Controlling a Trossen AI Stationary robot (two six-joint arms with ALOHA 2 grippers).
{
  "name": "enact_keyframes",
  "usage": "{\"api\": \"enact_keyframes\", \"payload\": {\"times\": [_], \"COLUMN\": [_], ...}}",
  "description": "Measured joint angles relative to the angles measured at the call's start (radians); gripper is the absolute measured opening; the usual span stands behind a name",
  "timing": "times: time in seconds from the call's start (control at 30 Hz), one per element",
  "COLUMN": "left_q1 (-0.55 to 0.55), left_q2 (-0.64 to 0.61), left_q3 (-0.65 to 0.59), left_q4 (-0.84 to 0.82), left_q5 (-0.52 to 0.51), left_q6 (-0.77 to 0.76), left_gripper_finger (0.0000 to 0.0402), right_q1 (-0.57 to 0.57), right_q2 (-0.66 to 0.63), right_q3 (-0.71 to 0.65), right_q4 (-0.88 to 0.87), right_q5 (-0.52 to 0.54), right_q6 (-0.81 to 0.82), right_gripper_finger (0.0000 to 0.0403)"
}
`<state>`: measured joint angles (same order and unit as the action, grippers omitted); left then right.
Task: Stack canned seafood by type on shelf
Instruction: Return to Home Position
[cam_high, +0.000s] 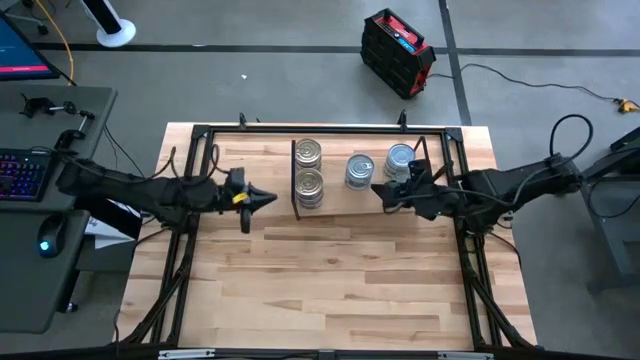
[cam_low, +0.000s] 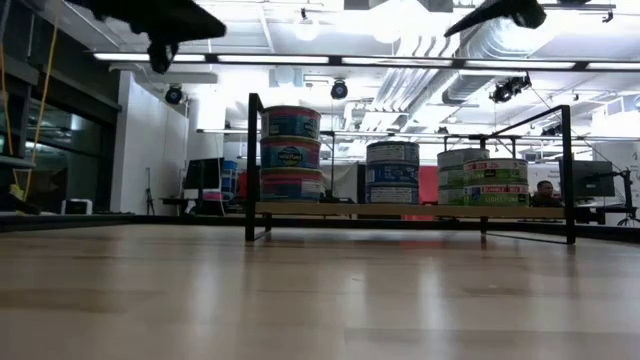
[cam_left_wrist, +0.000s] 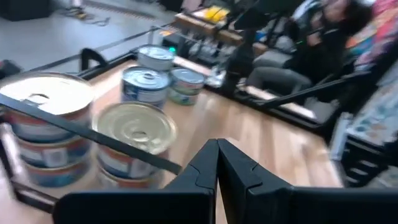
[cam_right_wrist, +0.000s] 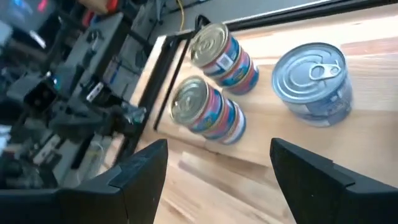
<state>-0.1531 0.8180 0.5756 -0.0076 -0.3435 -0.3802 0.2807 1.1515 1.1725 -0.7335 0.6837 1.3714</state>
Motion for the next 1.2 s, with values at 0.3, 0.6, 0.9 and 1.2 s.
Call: {"api": "enact_keyframes", "payload": {"times": [0.3,0.6,0.9,1.2], "left_q1": [-0.103,0.011,0.046,0.046], "left_q2": [-0.196,-0.392,-0.433,-0.433], "left_q3": [-0.45,-0.565,-0.566,-0.567], "left_q4": [0.519,0.468,0.284,0.289], "left_q5": [-0.144,-0.115,-0.022,-0.022], "left_q6": [-0.076,-0.088,-0.181,-0.172], "left_gripper_finger": [0.0,0.0,0.0001,0.0001], "right_q1": [0.109,0.198,0.382,0.523], "right_q2": [0.0,0.0,0.0,-0.151], "right_q3": [0.019,0.019,0.016,-0.216], "right_q4": [-0.098,-0.188,-0.364,-0.024], "right_q5": [-0.092,-0.147,-0.233,-0.243], "right_q6": [0.003,0.065,0.142,-0.085], "right_gripper_finger": [0.0272,0.0272,0.0265,0.0103]}}
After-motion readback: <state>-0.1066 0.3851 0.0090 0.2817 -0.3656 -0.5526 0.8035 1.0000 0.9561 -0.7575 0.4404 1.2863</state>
